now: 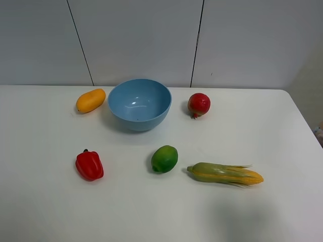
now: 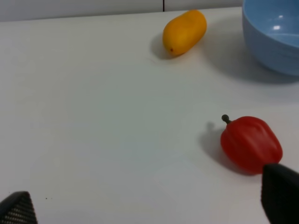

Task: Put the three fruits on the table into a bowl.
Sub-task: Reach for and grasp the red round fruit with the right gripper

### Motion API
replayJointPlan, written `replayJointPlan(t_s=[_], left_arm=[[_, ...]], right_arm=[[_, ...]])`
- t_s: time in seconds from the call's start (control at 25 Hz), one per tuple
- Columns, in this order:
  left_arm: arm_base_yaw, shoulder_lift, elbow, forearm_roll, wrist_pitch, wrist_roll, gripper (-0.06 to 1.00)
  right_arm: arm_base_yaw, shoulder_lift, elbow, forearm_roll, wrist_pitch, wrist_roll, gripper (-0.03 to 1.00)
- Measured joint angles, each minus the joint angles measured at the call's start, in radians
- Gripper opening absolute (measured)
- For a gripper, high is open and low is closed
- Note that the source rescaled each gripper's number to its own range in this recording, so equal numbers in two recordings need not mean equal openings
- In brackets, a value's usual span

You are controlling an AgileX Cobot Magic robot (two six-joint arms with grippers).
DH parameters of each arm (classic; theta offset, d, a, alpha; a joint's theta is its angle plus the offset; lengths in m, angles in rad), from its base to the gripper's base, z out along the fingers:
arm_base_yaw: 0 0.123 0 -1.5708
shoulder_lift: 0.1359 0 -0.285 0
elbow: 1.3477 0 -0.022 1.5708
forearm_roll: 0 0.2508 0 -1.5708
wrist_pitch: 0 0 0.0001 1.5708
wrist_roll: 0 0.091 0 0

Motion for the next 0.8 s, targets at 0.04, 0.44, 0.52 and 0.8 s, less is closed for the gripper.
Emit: replayJointPlan(t_s=[0.04,0.44,0.52,0.8], left_arm=[[0.0,0.0,0.0,0.0,0.0,0.0,1.0],[0.0,0.0,0.0,0.0,0.0,0.0,1.0],[0.0,0.0,0.0,0.0,0.0,0.0,1.0],[0.0,0.0,0.0,0.0,0.0,0.0,1.0]], right_arm=[[0.0,0.0,0.0,0.0,0.0,0.0,0.71],[0.0,0.0,0.0,0.0,0.0,0.0,0.71],[0.0,0.0,0.0,0.0,0.0,0.0,0.71],[0.0,0.005,-0.005,-0.002,0.0,0.031,0.71]])
